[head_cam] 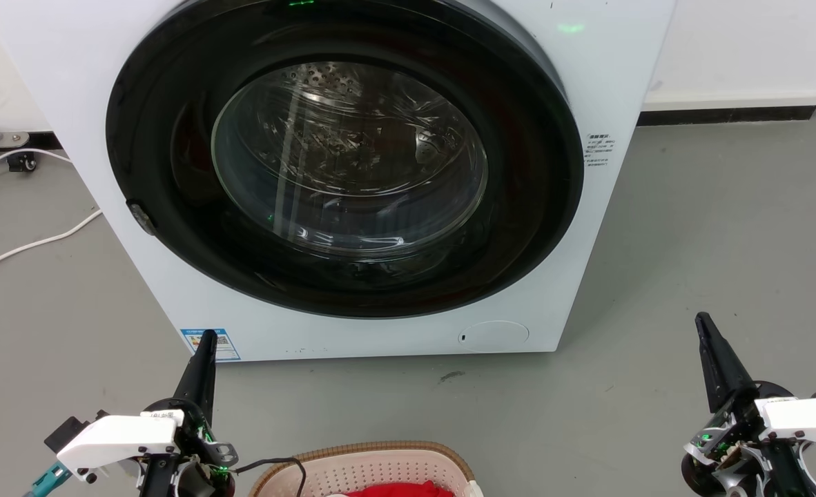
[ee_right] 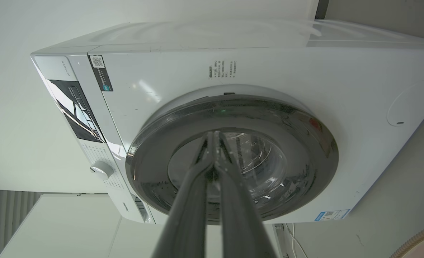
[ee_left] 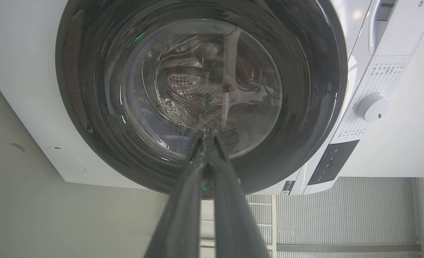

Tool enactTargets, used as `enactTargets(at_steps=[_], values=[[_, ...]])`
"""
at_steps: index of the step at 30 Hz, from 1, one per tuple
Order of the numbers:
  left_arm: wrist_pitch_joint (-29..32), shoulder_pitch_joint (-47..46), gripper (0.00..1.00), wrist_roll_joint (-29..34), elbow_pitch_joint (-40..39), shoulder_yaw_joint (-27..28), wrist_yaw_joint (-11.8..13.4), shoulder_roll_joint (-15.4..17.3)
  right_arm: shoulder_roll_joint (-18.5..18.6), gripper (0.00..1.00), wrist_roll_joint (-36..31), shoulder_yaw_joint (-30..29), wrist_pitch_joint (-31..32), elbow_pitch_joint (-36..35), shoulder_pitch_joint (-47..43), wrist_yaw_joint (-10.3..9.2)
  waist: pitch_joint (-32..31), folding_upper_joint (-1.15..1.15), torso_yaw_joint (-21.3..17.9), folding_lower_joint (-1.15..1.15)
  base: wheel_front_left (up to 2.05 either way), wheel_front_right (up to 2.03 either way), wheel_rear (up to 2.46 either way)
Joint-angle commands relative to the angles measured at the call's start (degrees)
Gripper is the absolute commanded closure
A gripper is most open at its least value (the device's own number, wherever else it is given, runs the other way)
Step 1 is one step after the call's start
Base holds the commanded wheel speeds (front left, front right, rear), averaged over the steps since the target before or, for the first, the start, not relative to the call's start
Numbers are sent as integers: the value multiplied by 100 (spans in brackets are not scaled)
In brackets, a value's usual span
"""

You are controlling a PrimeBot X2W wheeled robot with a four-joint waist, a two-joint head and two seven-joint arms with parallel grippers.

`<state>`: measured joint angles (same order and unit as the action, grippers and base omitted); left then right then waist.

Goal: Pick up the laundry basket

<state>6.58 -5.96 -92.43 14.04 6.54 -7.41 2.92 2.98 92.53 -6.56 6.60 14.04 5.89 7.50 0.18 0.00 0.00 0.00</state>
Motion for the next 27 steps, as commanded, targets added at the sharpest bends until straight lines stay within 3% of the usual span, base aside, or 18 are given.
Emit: enactTargets(at_steps=[1,20,21,27], values=[[17,-55,100,14,6,17,-27,-4,-16,100,-34,-7,13,4,69,-2,0,0,0,0,0,0,0],[15,-55,100,11,6,13,-27,-4,-16,100,-31,-3,10,4,69,-2,0,0,0,0,0,0,0],[-2,3,0,0,8,-2,0,-1,-1,0,0,1,-1,8,-3,0,0,0,0,0,0,0,0],[-92,150,0,78,100,-52,8,-23,-13,0,-27,6,-89,99,-190,-1,2,0,-2,0,0,0,0]])
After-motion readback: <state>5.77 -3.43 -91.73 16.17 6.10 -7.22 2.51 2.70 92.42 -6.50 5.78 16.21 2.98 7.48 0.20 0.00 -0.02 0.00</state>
